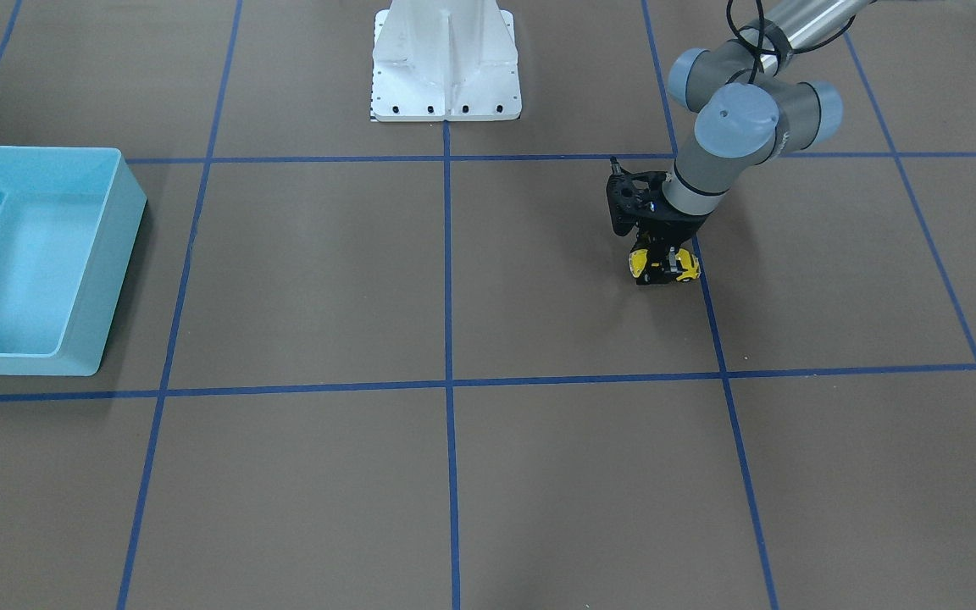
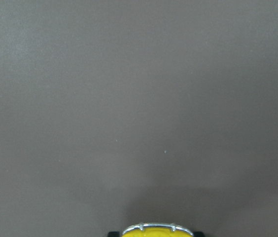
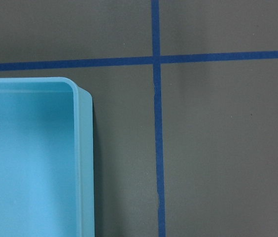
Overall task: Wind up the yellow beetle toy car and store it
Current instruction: 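Drag the car toward the robot with the left gripper, then release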
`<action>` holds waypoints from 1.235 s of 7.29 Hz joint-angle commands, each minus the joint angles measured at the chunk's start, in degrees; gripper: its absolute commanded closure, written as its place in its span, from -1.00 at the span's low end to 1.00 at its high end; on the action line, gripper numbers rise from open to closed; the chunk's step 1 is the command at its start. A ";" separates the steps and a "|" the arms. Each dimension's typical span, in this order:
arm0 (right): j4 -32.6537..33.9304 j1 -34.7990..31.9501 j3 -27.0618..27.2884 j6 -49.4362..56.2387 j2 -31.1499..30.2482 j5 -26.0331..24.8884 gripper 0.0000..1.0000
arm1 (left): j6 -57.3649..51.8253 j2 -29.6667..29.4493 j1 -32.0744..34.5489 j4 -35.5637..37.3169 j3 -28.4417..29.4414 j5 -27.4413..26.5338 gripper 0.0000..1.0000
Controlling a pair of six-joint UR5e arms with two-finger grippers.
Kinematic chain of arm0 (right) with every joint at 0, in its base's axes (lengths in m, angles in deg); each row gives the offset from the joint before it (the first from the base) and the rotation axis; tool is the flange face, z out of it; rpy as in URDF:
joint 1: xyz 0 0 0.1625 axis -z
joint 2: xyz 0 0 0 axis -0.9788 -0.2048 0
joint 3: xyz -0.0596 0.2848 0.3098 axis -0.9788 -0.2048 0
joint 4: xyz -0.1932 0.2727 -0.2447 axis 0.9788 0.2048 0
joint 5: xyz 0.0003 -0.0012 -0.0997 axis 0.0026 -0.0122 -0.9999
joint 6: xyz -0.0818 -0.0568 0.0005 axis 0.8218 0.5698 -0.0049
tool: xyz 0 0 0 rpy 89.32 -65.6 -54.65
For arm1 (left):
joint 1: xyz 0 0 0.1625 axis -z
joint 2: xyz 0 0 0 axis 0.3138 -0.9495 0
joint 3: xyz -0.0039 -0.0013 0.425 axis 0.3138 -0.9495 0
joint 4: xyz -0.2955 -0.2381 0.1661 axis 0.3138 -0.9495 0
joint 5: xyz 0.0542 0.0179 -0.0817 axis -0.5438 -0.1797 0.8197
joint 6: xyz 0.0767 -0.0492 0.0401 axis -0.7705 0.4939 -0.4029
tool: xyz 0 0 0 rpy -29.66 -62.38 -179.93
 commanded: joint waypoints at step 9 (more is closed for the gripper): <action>0.00 0.00 0.00 0.00 -0.05 0.00 -1.00 | 0.00 3.08 0.48 -3.85 -0.01 1.13 0.29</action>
